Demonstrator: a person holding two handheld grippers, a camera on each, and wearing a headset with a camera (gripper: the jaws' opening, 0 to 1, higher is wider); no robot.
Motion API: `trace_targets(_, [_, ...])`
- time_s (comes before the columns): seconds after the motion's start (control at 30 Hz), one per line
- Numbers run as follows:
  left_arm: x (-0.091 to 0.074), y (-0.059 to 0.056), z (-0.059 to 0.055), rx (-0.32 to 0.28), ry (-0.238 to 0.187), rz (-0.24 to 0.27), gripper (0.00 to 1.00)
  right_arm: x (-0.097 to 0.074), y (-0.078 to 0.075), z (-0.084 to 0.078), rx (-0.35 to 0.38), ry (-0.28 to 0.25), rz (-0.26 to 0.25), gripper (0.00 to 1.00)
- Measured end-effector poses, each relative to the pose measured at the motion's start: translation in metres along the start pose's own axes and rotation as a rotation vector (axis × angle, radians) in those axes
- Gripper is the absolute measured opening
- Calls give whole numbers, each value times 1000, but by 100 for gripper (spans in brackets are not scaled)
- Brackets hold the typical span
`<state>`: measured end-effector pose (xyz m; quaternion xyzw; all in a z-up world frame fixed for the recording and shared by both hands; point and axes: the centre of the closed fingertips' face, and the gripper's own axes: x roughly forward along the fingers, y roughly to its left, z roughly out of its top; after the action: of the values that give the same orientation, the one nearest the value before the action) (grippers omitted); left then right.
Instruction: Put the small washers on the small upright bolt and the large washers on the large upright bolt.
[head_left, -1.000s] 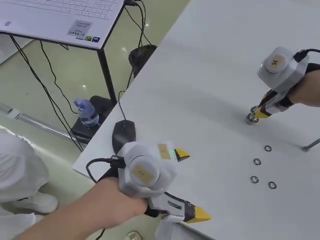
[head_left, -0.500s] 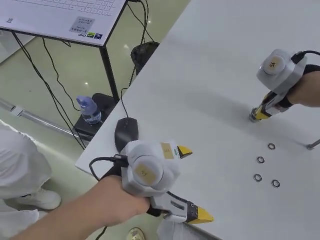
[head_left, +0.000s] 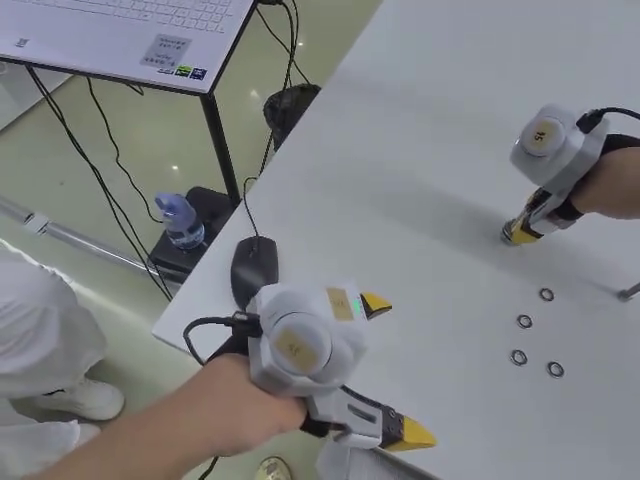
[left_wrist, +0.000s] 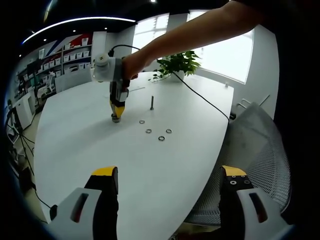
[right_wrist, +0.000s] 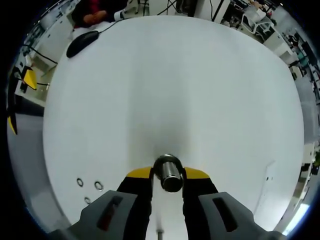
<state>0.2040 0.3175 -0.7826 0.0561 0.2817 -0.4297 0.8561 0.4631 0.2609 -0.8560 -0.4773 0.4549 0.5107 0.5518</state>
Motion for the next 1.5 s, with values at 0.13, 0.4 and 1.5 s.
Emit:
trace_targets(0.13, [-1, 4, 4, -5, -12, 10, 83, 3, 3, -1, -5, 11, 7, 23])
trace_targets(0.4, [4, 5, 10, -3, -16, 7, 83, 2, 3, -1, 6, 4, 18, 23])
trace_targets(1.5, [12, 1, 16, 3, -16, 13, 82, -32, -3, -2, -7, -99, -10, 29])
